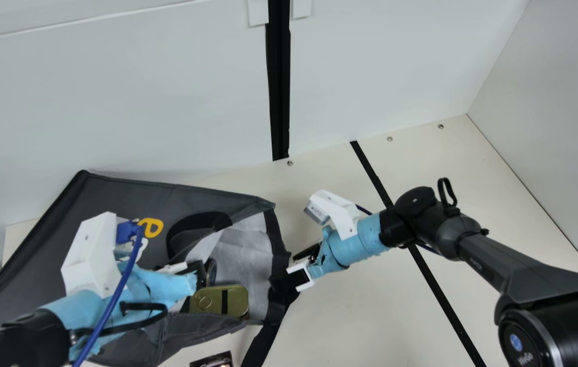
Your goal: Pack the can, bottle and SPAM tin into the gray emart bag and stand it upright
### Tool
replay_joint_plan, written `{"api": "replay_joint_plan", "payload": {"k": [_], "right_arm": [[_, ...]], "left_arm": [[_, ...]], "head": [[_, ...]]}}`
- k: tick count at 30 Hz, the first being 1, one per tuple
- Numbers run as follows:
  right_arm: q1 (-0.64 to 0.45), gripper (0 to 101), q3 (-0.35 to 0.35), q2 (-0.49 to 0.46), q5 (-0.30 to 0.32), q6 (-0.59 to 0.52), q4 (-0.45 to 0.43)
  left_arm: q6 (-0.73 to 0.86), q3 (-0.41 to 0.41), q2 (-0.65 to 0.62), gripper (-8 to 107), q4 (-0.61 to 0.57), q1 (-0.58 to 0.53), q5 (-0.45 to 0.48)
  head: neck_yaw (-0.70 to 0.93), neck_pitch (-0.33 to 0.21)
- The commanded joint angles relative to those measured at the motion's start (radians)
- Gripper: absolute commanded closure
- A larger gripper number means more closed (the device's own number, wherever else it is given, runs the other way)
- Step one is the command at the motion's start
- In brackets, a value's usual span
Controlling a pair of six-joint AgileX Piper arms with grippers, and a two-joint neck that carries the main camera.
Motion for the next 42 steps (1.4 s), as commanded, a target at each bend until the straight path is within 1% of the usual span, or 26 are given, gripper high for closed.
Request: {"api": "replay_joint_plan", "payload": {"k": [1, 19, 24, 33, 34, 38, 42], "right_arm": [[0.009, 6, -0.009, 0.015, 0.001, 0.001, 0.010], [0.090, 6, -0.067, 0.130, -0.003, 0.003, 0.095], [0.097, 40, -0.074, 0.149, 0.012, -0.002, 0.121], [0.075, 100, -0.059, 0.157, 0.066, -0.005, 0.167], [0.070, 101, -0.056, 0.157, 0.073, -0.003, 0.172], [0.048, 101, -0.044, 0.152, 0.102, 0.013, 0.195], [0.022, 101, -0.031, 0.137, 0.144, 0.038, 0.220]], "left_arm": [[0.000, 0.000, 0.000, 107, 0.000, 0.000, 0.000], [0.000, 0.000, 0.000, 107, 0.000, 0.000, 0.000], [0.000, 0.000, 0.000, 107, 0.000, 0.000, 0.000], [0.000, 0.000, 0.000, 107, 0.000, 0.000, 0.000], [0.000, 0.000, 0.000, 107, 0.000, 0.000, 0.000], [0.000, 0.000, 0.000, 107, 0.000, 0.000, 0.000], [0.000, 0.000, 0.000, 107, 0.000, 0.000, 0.000]], "head": [[-0.002, -0.023], [-0.002, -0.023], [-0.002, -0.023], [-0.002, -0.023], [-0.002, -0.023], [-0.002, -0.023], [-0.002, -0.023]]}}
